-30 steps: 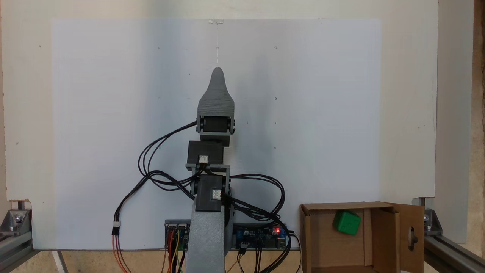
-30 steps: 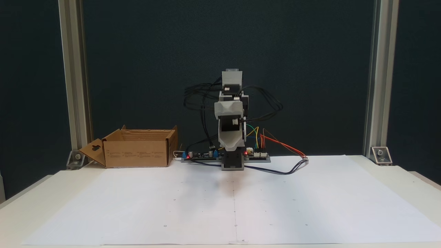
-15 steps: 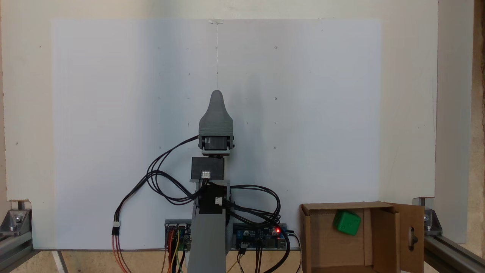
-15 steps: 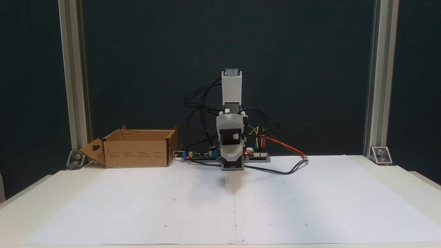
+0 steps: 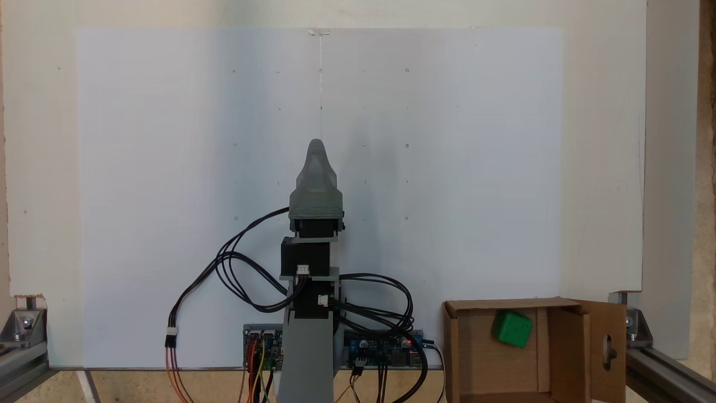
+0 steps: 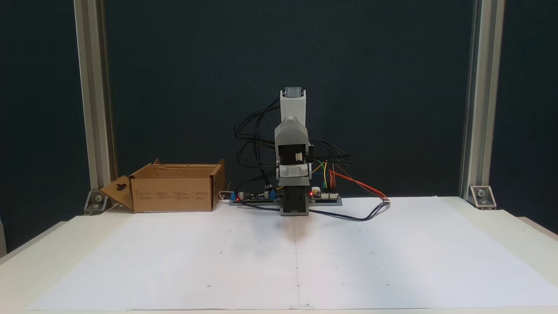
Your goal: Grasp a green dice and put it in the bin.
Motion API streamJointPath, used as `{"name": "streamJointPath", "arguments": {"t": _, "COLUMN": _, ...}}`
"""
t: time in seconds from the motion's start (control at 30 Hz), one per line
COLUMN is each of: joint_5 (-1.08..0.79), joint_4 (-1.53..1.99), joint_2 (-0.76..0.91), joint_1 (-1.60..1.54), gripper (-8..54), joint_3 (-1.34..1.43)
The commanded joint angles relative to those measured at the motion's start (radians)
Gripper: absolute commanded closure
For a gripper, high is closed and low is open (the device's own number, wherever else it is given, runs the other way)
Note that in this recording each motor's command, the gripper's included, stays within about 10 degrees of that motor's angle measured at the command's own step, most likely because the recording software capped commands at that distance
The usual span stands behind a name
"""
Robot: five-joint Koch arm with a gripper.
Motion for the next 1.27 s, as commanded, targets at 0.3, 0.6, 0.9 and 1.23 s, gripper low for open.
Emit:
{"name": "streamJointPath", "arguments": {"t": 0.3, "joint_5": -0.043, "joint_4": -0.048, "joint_2": 0.104, "joint_1": 0.002, "gripper": 0.3, "joint_3": 0.054}}
{"name": "streamJointPath", "arguments": {"t": 0.6, "joint_5": -0.043, "joint_4": -0.046, "joint_2": 0.104, "joint_1": 0.009, "gripper": 0.3, "joint_3": 0.054}}
{"name": "streamJointPath", "arguments": {"t": 0.9, "joint_5": -0.043, "joint_4": -0.049, "joint_2": 0.106, "joint_1": 0.014, "gripper": 0.3, "joint_3": 0.054}}
{"name": "streamJointPath", "arguments": {"t": 1.23, "joint_5": -0.043, "joint_4": -0.049, "joint_2": 0.106, "joint_1": 0.034, "gripper": 0.3, "joint_3": 0.054}}
